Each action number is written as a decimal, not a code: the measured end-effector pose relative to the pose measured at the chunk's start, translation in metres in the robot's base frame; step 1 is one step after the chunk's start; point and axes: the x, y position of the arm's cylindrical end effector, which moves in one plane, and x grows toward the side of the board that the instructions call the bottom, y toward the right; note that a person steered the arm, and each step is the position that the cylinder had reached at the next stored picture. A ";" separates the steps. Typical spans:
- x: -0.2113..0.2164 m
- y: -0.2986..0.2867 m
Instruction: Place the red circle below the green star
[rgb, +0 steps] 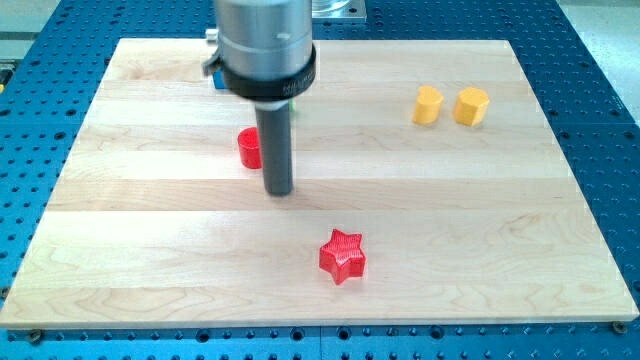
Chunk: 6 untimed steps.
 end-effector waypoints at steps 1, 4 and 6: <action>-0.029 -0.053; -0.011 -0.001; 0.102 0.155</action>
